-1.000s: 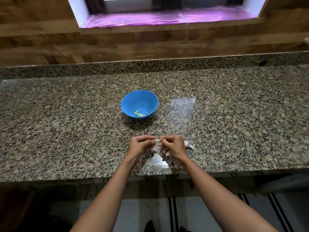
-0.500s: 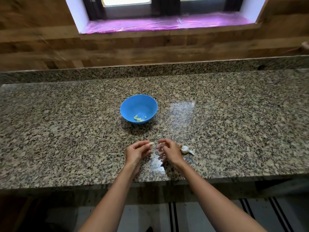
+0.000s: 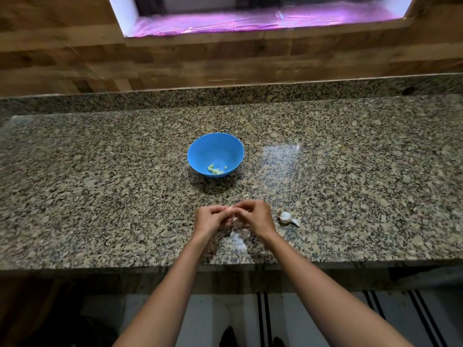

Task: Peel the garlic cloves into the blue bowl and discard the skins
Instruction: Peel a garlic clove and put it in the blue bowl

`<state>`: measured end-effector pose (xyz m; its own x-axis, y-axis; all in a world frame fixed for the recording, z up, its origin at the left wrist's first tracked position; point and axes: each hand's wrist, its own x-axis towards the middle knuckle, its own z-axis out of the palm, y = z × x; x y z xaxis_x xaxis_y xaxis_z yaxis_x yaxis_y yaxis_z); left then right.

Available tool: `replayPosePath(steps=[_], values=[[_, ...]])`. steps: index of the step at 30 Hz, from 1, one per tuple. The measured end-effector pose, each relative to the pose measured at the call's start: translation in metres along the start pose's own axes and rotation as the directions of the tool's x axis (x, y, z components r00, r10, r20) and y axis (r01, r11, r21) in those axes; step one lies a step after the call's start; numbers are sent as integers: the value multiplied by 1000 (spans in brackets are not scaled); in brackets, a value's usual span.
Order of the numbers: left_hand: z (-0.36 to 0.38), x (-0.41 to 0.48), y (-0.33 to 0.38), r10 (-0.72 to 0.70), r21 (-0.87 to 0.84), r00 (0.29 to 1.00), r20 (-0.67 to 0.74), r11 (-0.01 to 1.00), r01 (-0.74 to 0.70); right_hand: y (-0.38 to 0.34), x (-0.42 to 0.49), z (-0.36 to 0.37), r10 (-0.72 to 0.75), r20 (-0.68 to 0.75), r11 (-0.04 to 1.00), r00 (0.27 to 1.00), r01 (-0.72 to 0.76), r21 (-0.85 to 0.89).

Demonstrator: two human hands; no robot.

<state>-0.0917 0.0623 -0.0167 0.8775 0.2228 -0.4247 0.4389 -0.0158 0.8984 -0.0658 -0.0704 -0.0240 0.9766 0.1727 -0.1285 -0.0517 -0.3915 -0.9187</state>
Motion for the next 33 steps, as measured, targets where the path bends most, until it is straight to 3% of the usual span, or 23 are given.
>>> replayPosePath(steps=[3,8,11,13,16,19,21,24,26,28,33], values=[[-1,2,-2,62,43,998,-10,997,-61,-1,4,2,2,19,1000,1000,-2,-27],[-4,10,-10,115,155,990,-77,983,-102,0,2,3,71,117,991,991,-83,104],[-21,19,-15,115,196,944,-309,979,-55,7,1,-5,112,-35,993,993,-111,31],[-34,23,-18,213,377,920,-330,923,-79,10,-3,-15,140,-153,990,978,-144,-13],[-36,20,-16,396,643,888,-235,748,-164,17,-8,-24,214,-270,976,939,-219,10],[-15,18,-4,513,684,851,-109,660,-311,24,-11,-25,308,-311,951,899,-295,91],[9,19,6,469,627,883,34,678,-384,30,-14,-22,387,-313,921,867,-344,184],[37,30,14,303,625,922,242,678,-387,37,-19,-21,496,-290,847,818,-382,371],[44,37,8,216,676,917,335,623,-394,35,-23,-26,562,-253,771,787,-388,505],[45,34,-7,224,711,902,369,557,-429,37,-27,-34,604,-231,705,762,-377,600],[57,-9,-43,247,698,878,410,534,-476,40,-32,-39,615,-183,645,767,-356,676]])
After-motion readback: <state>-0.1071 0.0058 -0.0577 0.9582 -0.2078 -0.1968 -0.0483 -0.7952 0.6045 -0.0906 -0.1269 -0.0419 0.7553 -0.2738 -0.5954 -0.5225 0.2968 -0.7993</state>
